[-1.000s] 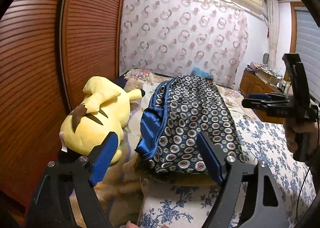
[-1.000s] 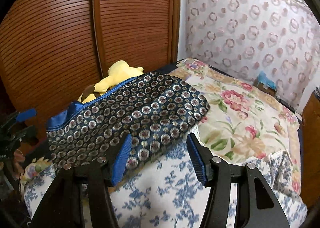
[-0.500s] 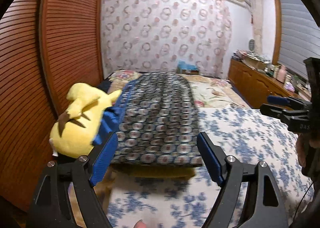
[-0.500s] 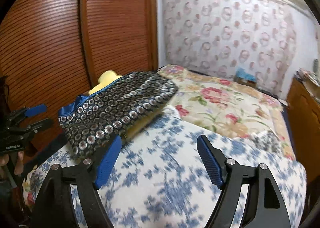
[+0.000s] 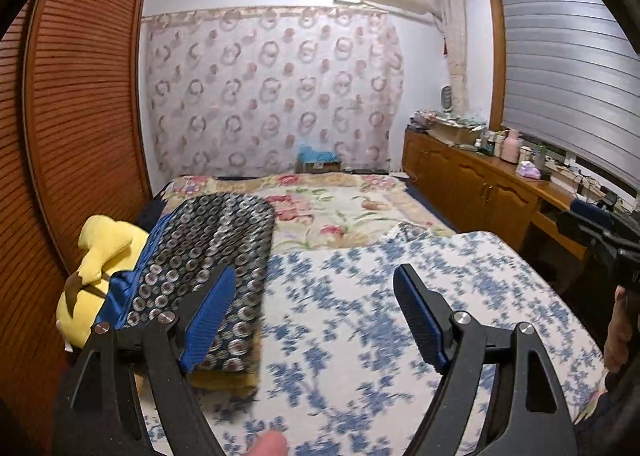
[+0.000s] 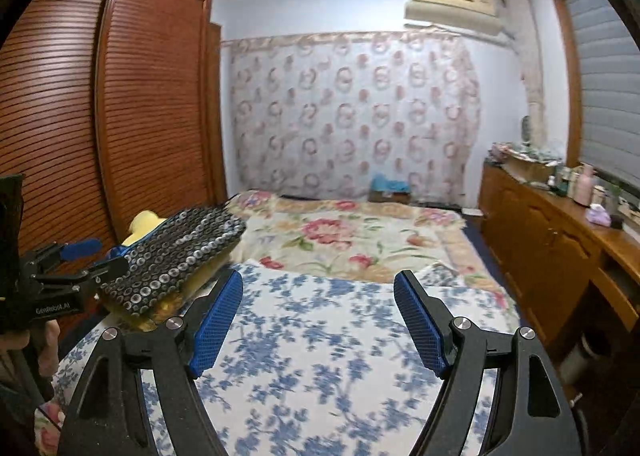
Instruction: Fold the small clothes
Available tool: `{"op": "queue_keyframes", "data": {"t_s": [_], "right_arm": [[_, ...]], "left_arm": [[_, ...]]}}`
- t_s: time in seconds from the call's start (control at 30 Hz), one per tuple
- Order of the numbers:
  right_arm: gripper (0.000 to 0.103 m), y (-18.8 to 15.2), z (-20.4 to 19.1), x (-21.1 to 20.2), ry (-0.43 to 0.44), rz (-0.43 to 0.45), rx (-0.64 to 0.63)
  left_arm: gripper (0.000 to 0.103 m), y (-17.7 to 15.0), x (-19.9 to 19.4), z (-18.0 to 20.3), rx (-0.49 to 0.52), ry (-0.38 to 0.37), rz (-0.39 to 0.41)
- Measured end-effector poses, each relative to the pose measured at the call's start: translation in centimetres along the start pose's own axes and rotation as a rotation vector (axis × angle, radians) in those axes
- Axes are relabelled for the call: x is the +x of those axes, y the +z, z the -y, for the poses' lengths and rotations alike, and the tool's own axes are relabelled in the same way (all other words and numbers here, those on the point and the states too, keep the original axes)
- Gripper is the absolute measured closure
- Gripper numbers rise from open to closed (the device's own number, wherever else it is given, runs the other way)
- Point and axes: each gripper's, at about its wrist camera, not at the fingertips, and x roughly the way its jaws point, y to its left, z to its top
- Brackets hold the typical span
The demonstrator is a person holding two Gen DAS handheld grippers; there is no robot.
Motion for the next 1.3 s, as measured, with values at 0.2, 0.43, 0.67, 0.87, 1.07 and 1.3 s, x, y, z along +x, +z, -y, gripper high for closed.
{"op": "queue_keyframes", "data": {"t_s": [0.2,0.43,0.67,0.87,1.07,1.3], "right_arm": [[0.023,-1.2,-0.6,-2.1,-0.030,0.027,0.032],[0.023,-1.9,-0.8,-1.4,-0.039,0.037,0.041],[0.023,-2.2,-0.7,-1.6,-0.046,0.033,0.049],[0.023,-2.2,0.3,-1.6,-0.042,0.031,0.053],[0.023,-2.1,1.0,-1.6,-0.040,0.030,0.054],[0.023,-2.2,1.2,-1.5,-0.038,0.030,0.052]], "left_arm": [[0.021,0.6,-0.9,2.0,0.009,-0.019,0.014],[0.021,0.6,-1.1,3.1,0.019,-0.020,0.018],[0.021,0.6,-1.3,3.1,0.022,-0.008,0.020],[0.021,0.6,-1.3,3.1,0.023,-0.007,0.020],[0.021,0.6,-1.4,3.0,0.023,-0.002,0.022],[0.021,0.8,-1.5,2.7,0.022,0.000,0.025]]}}
